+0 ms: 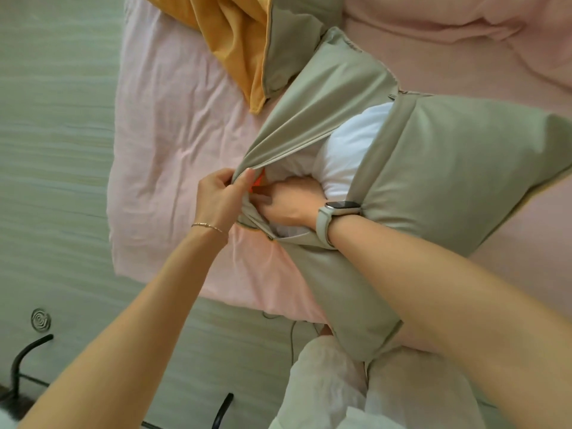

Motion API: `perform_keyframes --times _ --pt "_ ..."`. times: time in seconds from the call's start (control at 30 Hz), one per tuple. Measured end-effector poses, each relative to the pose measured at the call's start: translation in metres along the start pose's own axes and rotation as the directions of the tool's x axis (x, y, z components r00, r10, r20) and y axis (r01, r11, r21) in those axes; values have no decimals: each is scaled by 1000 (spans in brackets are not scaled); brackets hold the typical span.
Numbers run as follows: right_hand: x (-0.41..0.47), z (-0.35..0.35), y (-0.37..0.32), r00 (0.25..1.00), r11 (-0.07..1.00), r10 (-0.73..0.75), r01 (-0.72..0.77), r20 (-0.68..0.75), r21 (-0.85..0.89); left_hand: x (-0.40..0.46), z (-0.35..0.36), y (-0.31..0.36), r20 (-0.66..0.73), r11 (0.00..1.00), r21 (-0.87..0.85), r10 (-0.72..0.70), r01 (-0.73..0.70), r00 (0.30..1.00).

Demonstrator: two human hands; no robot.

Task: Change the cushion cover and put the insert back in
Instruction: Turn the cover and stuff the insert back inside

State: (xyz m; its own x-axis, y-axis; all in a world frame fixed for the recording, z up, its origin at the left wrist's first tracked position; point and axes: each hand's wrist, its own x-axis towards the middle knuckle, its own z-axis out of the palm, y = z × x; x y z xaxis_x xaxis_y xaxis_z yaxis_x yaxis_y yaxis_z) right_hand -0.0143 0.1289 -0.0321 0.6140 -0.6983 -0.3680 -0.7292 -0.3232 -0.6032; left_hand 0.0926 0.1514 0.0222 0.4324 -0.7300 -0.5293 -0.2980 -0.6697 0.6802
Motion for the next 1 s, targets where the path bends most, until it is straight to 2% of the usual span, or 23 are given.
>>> perform_keyframes --times 0.07,0.13,0.23,0.4,0.53,0.57,0.6,0.67,0.7,0.73,0.77,0.8,0.87,0.9,1.0 --pt "6 7 -2 996 998 16 -11 85 -68 2 -5 -8 -23 1000 4 21 -21 1000" --pt "17 13 -3 977 992 95 -77 190 -99 5 -10 -15 -42 1000 17 22 -21 999" --pt "31 22 -14 991 983 74 -53 110 -178 9 -15 -19 -50 1000 -3 23 -23 998" --pt "47 30 -19 997 996 49 -44 57 -83 22 -28 -31 -22 999 -31 13 -14 1000" --pt "49 37 -9 972 955 213 -228 97 192 32 -27 -44 -10 994 -103 -24 23 1000" --pt "47 37 -5 965 908 238 -262 112 328 33 -25 -47 -5 991 -128 -30 29 1000" --pt "46 38 -3 959 818 263 -280 105 503 33 -23 -48 1 986 -165 -37 37 999" --pt "43 34 -10 930 479 356 -267 93 836 35 -24 -49 35 962 -269 -47 54 998" --pt "43 34 -16 914 344 395 -244 96 907 36 -26 -49 57 948 -313 -40 55 998" --pt "45 36 -22 904 287 415 -234 100 929 38 -28 -50 70 942 -332 -29 51 997" --pt "48 37 -28 911 319 400 -241 100 917 40 -31 -51 75 942 -332 -22 46 997" --pt "51 38 -33 931 450 358 -244 77 859 41 -34 -52 74 947 -319 -18 41 997" --pt "47 36 -40 971 801 240 -210 21 561 42 -35 -55 78 958 -286 -7 29 997" --pt "43 33 -42 980 892 200 -186 9 411 42 -33 -54 81 961 -276 3 20 997" --pt "25 15 -43 977 957 208 -196 -37 215 35 -25 -43 68 972 -235 25 -8 997"
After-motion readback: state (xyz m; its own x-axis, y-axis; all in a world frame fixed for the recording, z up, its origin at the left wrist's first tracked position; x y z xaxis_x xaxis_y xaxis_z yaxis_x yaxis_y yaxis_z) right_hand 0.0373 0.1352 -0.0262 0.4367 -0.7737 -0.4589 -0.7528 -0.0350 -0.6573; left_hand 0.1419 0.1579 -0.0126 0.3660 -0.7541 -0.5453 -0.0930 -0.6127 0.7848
